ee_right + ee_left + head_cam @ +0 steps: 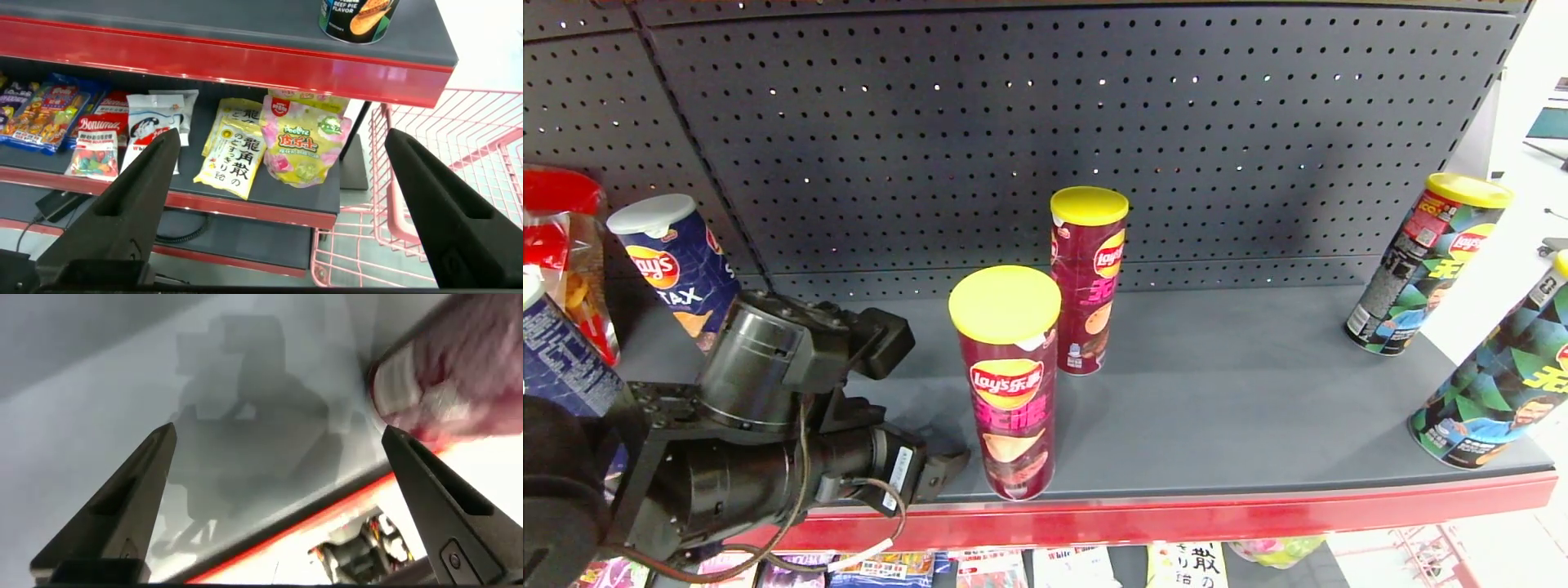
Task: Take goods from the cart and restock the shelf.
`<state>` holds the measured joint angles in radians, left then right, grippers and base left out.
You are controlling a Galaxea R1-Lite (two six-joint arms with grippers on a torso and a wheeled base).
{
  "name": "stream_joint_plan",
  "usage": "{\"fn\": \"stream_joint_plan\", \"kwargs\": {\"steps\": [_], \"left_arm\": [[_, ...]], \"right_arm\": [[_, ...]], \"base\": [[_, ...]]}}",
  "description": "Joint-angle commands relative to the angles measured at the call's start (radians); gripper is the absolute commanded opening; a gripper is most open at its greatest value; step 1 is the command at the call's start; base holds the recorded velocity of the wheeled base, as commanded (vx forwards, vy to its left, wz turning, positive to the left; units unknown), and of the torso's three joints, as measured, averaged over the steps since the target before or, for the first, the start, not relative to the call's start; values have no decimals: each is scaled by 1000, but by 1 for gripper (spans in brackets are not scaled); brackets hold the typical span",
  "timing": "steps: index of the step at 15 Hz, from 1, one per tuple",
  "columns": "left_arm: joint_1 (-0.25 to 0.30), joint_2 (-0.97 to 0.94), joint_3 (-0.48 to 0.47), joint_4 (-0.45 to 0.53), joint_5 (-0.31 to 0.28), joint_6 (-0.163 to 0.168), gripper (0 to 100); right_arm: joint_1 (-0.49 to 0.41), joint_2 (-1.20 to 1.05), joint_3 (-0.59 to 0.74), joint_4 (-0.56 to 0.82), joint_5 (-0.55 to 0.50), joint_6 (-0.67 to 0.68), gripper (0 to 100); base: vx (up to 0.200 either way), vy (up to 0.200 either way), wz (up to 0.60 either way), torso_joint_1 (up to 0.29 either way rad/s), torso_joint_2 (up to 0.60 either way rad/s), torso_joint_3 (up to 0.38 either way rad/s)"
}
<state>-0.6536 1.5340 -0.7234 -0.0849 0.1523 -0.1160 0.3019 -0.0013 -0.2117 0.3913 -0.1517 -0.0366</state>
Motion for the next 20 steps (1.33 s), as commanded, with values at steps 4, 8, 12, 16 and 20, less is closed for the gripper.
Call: {"fn": "stream_joint_plan", "kwargs": {"steps": [4, 8, 12, 16, 20], "left_arm": [[-4, 52, -14, -15, 1, -5, 100], [-3, 100, -65, -16, 13, -7, 100], [-3, 129, -102, -18, 26, -7, 100], [-3, 150, -122, -16, 27, -7, 100], [-17, 153, -125, -15, 33, -5, 100]], "right_arm": [[0, 1, 0, 0, 0, 0, 100], [0, 1, 0, 0, 0, 0, 100], [0, 1, 0, 0, 0, 0, 100], [0, 1, 0, 0, 0, 0, 100], [0, 1, 0, 0, 0, 0, 100]], "base": [[0, 0, 0, 0, 0, 0], [0, 0, 0, 0, 0, 0], [0, 0, 0, 0, 0, 0], [0, 0, 0, 0, 0, 0], [0, 0, 0, 0, 0, 0]]}}
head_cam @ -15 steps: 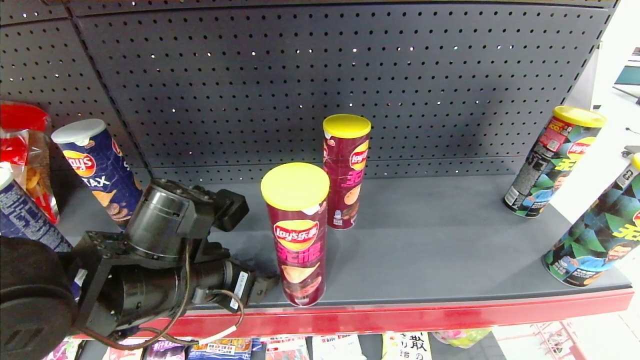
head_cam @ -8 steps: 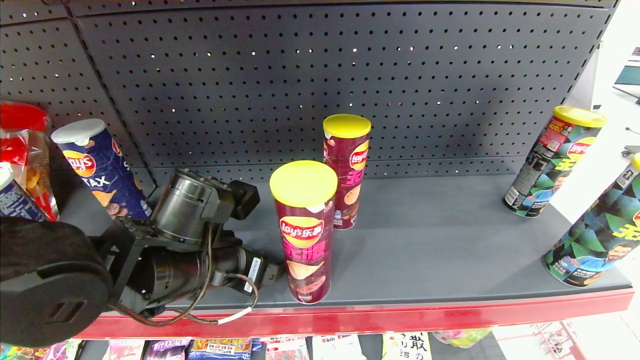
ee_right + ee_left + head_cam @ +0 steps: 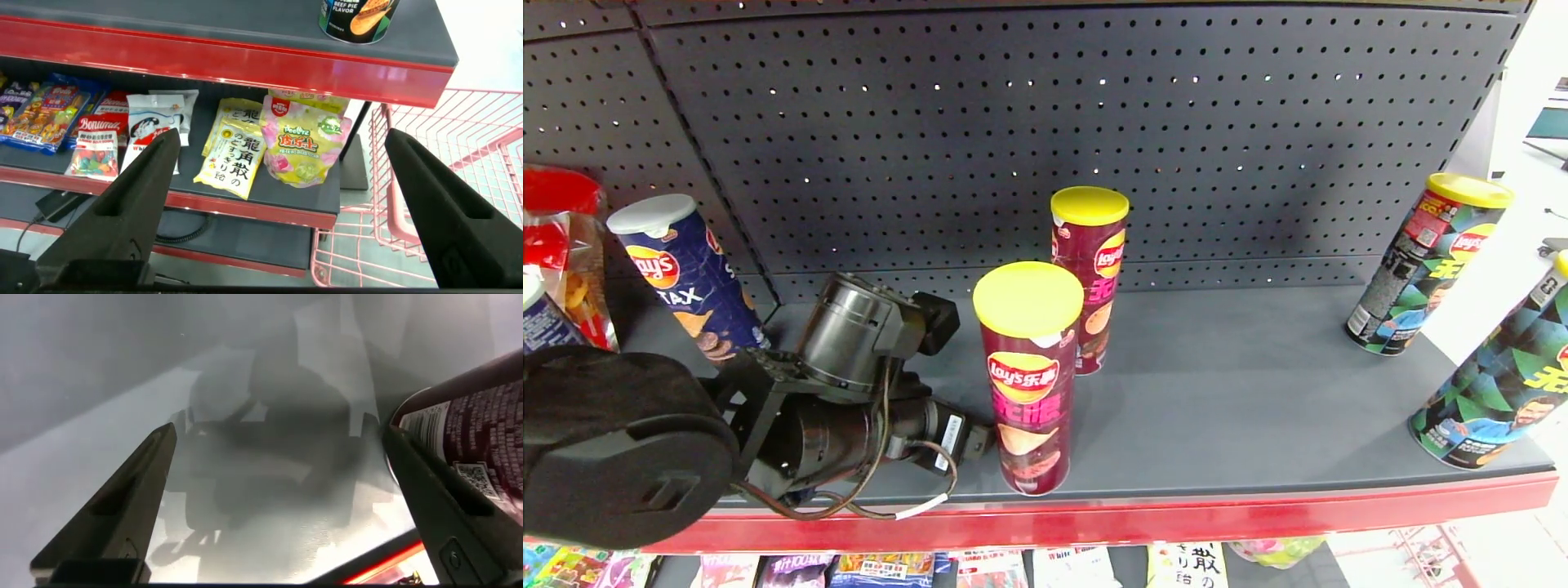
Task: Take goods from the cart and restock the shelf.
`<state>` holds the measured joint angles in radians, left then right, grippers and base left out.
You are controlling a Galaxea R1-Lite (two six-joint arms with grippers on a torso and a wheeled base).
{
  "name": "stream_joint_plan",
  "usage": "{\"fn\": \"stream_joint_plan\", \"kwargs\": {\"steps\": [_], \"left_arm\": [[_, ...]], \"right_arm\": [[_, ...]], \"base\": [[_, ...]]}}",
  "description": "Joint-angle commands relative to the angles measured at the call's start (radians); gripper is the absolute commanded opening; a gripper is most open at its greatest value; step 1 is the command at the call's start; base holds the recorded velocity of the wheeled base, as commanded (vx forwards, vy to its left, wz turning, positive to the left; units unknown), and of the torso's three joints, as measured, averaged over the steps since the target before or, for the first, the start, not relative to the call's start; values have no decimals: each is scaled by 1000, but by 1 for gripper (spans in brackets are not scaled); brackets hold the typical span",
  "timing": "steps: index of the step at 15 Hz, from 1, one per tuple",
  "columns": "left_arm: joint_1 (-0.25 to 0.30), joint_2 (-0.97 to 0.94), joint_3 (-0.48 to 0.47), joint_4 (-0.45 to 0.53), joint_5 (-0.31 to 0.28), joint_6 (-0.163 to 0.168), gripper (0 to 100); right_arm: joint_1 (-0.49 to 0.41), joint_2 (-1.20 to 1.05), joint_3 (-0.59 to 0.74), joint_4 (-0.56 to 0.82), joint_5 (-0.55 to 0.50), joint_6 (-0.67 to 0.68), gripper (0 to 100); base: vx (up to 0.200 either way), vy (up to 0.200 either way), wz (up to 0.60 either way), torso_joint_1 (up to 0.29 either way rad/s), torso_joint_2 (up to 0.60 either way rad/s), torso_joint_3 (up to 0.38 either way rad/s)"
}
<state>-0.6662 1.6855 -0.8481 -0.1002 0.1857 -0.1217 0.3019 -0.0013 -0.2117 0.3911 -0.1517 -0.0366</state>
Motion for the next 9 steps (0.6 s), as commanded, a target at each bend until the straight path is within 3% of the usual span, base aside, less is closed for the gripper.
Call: {"fn": "stream_joint_plan", "kwargs": {"steps": [1, 7, 9], "left_arm": [[-6, 2, -2, 1, -2, 1, 100], [-20, -9, 7, 8, -2, 1, 100], [-20, -47, 17, 57, -6, -1, 100]], "right_arm": [[0, 1, 0, 0, 0, 0, 100], [0, 1, 0, 0, 0, 0, 100], [0, 1, 0, 0, 0, 0, 100]], "base": [[0, 0, 0, 0, 0, 0], [0, 0, 0, 0, 0, 0], [0, 0, 0, 0, 0, 0]]}}
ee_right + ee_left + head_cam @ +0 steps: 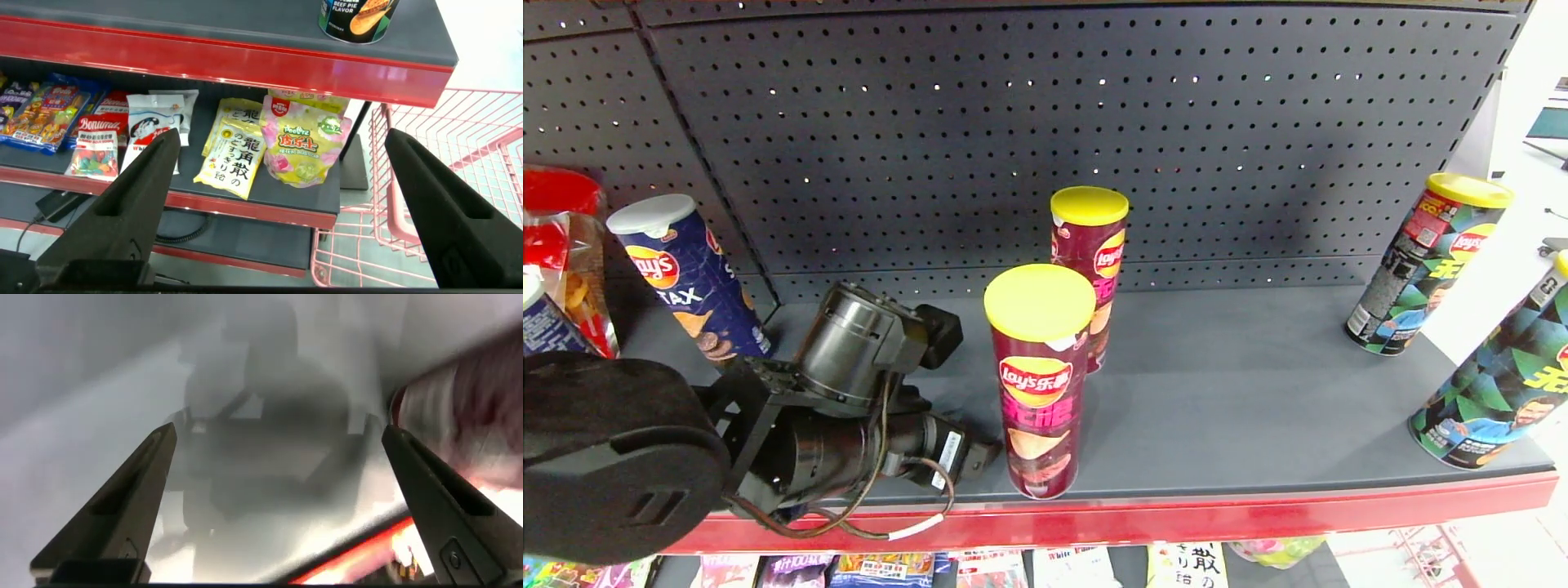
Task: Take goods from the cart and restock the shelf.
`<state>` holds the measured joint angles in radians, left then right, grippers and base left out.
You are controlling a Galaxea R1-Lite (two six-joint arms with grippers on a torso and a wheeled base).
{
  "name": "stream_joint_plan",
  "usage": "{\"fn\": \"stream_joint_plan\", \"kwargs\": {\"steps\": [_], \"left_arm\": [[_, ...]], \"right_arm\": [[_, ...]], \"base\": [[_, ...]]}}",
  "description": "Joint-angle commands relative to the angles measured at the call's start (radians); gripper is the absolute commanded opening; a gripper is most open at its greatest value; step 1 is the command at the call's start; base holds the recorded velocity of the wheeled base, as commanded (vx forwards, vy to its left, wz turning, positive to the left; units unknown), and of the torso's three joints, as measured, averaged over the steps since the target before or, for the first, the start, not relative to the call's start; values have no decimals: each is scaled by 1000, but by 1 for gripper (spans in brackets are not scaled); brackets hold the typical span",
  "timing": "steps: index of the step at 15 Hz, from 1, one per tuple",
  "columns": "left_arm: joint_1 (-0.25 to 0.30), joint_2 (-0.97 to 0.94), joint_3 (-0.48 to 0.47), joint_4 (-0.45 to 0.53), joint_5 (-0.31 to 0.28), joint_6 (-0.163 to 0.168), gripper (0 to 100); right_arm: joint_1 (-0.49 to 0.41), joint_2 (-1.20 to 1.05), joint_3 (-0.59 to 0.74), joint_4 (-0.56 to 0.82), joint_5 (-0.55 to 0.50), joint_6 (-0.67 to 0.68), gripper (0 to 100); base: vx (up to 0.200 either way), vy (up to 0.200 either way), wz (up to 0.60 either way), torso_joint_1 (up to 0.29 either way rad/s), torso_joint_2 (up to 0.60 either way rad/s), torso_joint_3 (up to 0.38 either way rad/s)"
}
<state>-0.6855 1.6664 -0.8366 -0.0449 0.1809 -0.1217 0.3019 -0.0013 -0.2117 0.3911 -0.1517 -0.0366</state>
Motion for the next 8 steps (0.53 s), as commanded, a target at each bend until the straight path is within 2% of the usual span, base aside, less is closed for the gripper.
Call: {"fn": "stream_joint_plan", "kwargs": {"steps": [1, 8], "left_arm": [[0, -34, 5, 20, -4, -1, 100], [-29, -13, -4, 16, -26, -3, 100]], "right_arm": [[0, 1, 0, 0, 0, 0, 100], [0, 1, 0, 0, 0, 0, 100]], "base": [[0, 0, 0, 0, 0, 0], [0, 0, 0, 0, 0, 0]]}}
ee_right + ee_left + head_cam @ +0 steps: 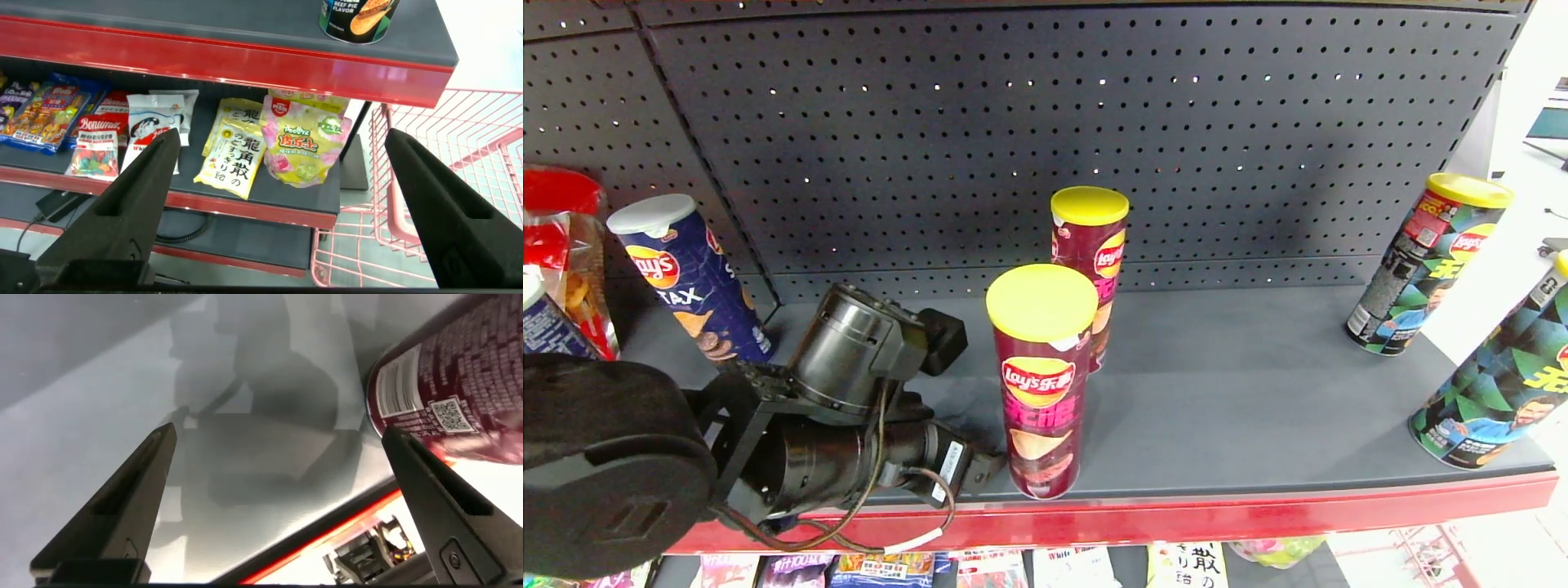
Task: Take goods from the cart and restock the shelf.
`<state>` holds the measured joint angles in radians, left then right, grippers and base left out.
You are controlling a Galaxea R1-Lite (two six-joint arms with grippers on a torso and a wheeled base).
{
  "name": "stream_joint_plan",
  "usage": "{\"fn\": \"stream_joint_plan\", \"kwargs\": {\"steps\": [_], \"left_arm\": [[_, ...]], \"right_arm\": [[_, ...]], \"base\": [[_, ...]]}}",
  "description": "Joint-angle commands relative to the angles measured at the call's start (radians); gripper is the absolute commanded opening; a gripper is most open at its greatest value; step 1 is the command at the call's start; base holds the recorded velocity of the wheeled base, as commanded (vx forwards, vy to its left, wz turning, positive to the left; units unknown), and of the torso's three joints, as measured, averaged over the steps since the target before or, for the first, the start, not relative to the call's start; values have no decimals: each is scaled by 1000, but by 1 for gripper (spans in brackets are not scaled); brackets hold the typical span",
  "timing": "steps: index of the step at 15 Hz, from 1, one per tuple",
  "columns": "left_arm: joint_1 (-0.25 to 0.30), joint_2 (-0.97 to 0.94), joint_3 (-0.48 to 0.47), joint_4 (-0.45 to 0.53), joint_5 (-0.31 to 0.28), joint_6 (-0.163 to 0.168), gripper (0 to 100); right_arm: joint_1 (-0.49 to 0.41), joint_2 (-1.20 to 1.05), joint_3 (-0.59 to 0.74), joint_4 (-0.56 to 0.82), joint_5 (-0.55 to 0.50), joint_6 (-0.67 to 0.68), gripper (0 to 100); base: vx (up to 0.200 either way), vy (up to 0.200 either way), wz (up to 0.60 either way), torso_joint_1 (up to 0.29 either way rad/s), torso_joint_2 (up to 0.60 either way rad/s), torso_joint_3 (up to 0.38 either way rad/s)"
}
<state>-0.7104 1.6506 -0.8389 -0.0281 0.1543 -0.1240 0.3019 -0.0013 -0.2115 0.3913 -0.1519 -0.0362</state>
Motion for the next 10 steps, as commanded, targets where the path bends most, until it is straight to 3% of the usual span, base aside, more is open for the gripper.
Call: {"fn": "stream_joint_plan", "kwargs": {"steps": [1, 10], "left_arm": [[-4, 6, -2, -3, -5, 0, 100], [-11, 38, -34, -10, -13, -2, 100]], "right_arm": [[0, 1, 0, 0, 0, -1, 100], [0, 1, 0, 0, 2, -1, 100]], "base": [[0, 0, 0, 0, 0, 0], [0, 0, 0, 0, 0, 0]]}}
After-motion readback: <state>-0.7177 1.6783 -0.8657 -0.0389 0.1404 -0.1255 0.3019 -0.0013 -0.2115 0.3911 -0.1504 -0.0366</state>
